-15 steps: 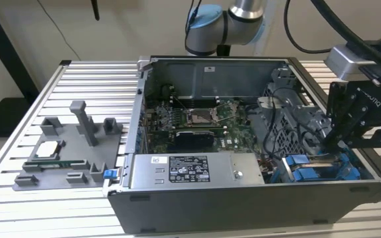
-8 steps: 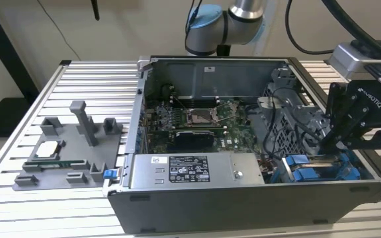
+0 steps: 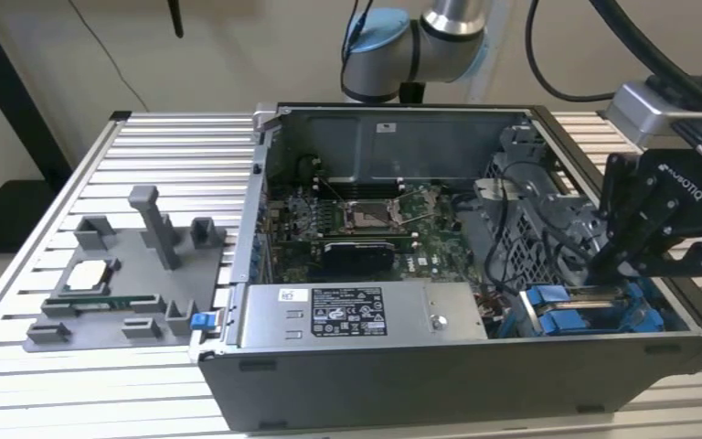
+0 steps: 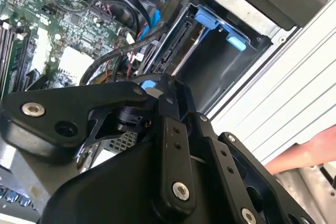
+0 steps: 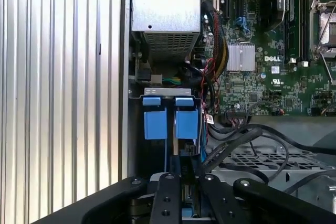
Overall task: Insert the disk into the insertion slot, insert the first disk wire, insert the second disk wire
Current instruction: 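Insert the first disk wire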
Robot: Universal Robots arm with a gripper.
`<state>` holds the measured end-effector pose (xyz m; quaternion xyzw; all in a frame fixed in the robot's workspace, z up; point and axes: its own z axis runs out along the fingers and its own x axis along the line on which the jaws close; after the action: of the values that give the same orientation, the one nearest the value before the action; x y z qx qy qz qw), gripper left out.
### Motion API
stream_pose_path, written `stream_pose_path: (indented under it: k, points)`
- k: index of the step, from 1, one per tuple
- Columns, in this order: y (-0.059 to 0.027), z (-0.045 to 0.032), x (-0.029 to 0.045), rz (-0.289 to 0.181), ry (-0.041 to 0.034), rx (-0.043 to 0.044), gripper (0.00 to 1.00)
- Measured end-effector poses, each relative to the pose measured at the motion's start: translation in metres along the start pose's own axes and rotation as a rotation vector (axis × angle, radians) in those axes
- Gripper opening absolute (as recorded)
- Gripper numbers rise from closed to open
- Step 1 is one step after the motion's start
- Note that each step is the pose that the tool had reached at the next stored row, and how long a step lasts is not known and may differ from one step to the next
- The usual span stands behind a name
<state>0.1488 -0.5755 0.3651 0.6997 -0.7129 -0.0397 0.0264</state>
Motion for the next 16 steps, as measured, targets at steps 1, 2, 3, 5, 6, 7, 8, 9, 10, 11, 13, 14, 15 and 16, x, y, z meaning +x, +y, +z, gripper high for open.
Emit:
stream_pose_path:
  k: [1, 2, 3, 5, 6, 7, 8, 9, 10, 11, 13, 14, 15, 16]
  points:
    - [-0.0003, 0.0003, 0.0001, 0.0, 0.0001, -0.0048, 0.0]
    - [-0.0004, 0.0005, 0.0001, 0.0, 0.0004, -0.0087, 0.0]
    - [-0.0007, 0.0011, 0.0001, 0.0, 0.0002, -0.0121, 0.0]
    - [-0.0019, 0.0023, 0.0001, 0.0, 0.0003, -0.0145, 0.0]
    - [-0.0025, 0.0026, 0.0002, 0.0, -0.0005, -0.0146, 0.0]
    - [-0.0031, 0.003, 0.0001, 0.0, -0.0015, -0.0147, 0.0]
    - [-0.0037, 0.0033, 0.0001, 0.0, -0.0026, -0.0147, 0.0]
    - [-0.0045, 0.0035, 0.0001, 0.0, -0.0036, -0.0147, 0.0]
    - [-0.0054, 0.0037, 0.0001, 0.0, -0.0046, -0.0147, 0.0]
    - [-0.007, 0.0039, 0.0001, 0.0, -0.0056, -0.0147, 0.0]
    - [-0.012, 0.0041, 0.0, -0.001, -0.0072, -0.0148, 0.0]
    - [-0.014, 0.0044, -0.0001, -0.002, -0.0076, -0.0144, 0.0]
    - [-0.0151, 0.0047, -0.0005, -0.003, -0.0076, -0.0138, 0.0]
    - [-0.0156, 0.005, -0.0011, -0.004, -0.0072, -0.012, 0.0]
